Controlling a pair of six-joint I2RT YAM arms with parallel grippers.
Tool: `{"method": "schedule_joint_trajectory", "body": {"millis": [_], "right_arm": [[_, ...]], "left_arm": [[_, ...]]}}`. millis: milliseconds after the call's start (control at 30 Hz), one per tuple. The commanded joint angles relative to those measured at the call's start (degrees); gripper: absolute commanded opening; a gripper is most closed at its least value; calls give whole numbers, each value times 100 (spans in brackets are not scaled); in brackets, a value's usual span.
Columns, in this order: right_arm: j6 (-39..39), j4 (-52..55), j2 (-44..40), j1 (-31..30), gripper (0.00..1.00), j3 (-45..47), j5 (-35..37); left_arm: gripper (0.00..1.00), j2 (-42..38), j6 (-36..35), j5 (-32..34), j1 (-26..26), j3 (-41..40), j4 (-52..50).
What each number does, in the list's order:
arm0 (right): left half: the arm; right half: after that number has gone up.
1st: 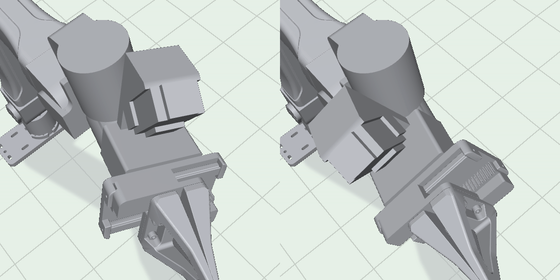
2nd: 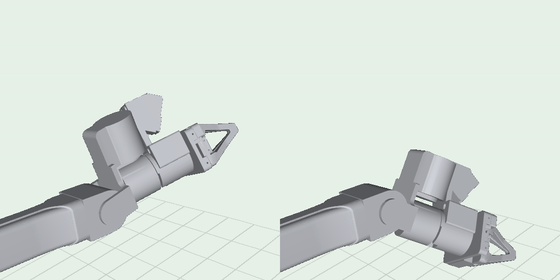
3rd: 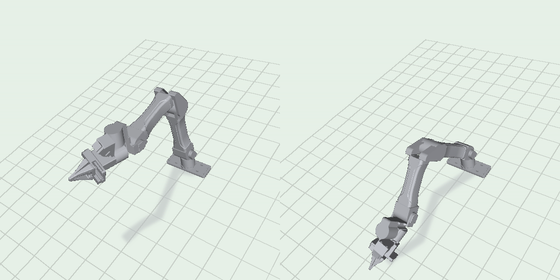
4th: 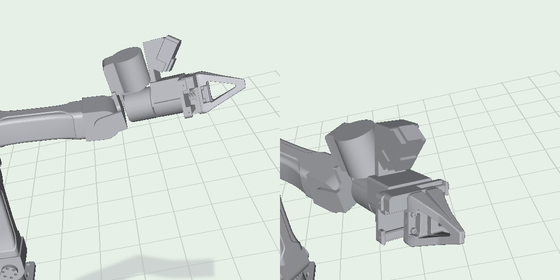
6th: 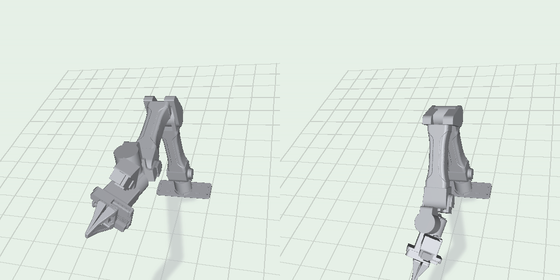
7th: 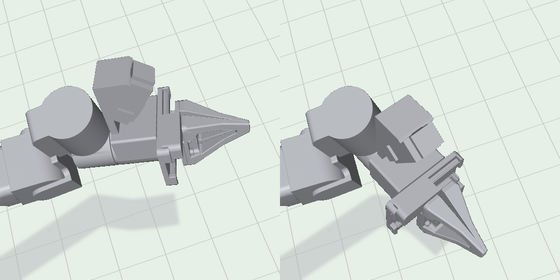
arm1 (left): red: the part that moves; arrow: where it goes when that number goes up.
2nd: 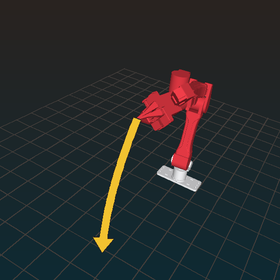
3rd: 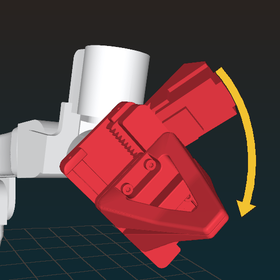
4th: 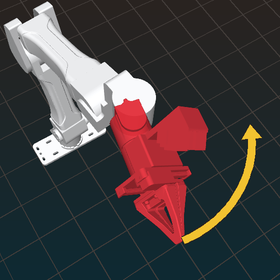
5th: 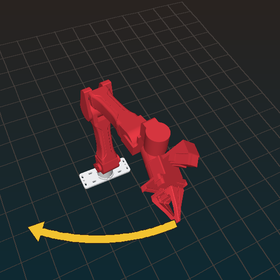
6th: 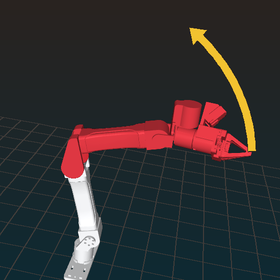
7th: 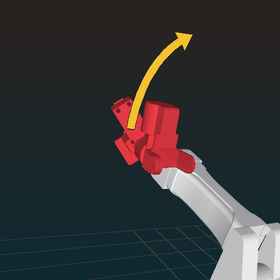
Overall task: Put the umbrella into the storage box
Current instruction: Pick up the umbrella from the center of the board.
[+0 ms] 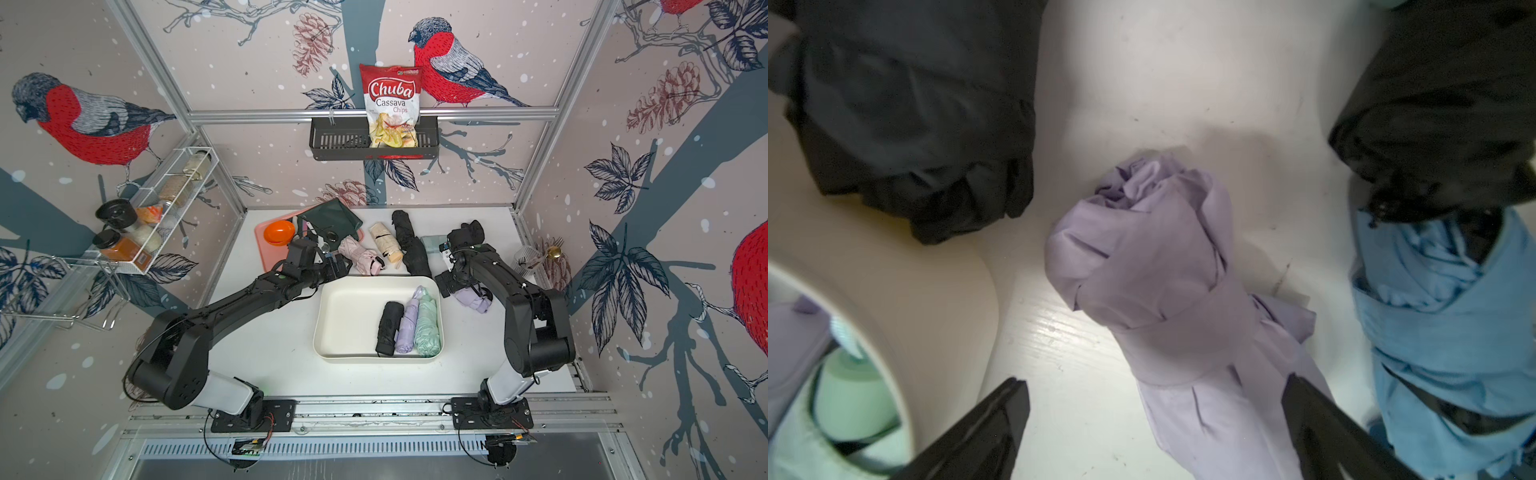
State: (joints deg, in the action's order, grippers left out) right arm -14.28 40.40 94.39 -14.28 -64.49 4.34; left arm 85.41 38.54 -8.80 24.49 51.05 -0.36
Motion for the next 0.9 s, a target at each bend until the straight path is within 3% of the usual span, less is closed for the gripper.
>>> {"method": "schedule_joint_trajectory", "body": {"millis": [0,267,467,567,633,867], "right_arm": [[-353,-39,201,50,100,-70,30],[-514,-189,929,259,100,-413,96],[-160,-529,1304,437,97,-573,125],[42,-607,1316,476,86,-590,93],[209,-671,1295,479,70,-569,101],[771,-909,913,328,45,-371,163]], "left_arm": [[99,11,-6,-52,-32,46,128],[98,-7,5,-77,-49,72,114],[98,2,4,-61,-58,67,115],[98,19,4,-61,-57,65,110],[98,20,-5,-52,-58,65,110],[99,46,24,-99,-58,33,151]]}}
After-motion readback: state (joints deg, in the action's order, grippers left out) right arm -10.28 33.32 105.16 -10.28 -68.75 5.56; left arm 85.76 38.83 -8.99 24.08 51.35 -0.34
